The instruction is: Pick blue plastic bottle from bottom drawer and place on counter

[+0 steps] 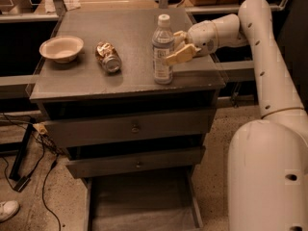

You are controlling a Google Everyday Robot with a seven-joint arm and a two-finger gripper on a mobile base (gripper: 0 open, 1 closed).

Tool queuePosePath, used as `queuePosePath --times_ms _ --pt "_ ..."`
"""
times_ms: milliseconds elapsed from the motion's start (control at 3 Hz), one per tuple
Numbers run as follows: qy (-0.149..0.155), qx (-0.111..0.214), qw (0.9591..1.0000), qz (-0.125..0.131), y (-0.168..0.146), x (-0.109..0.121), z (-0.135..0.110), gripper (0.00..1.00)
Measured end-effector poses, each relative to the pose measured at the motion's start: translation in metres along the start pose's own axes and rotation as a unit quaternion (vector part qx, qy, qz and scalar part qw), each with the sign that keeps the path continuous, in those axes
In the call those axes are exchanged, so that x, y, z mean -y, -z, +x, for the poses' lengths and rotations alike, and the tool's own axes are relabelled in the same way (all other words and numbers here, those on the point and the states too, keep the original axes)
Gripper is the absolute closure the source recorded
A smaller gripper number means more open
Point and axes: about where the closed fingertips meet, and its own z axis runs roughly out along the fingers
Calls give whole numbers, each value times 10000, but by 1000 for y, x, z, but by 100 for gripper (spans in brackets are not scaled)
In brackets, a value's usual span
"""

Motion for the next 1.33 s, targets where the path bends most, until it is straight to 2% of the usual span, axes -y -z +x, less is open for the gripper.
queuePosePath --times_ms 667,1000,1333 --pt "0 0 10000 0 0 0 0 5" --pt "0 0 10000 0 0 0 0 0" --pt "0 0 10000 0 0 0 0 0"
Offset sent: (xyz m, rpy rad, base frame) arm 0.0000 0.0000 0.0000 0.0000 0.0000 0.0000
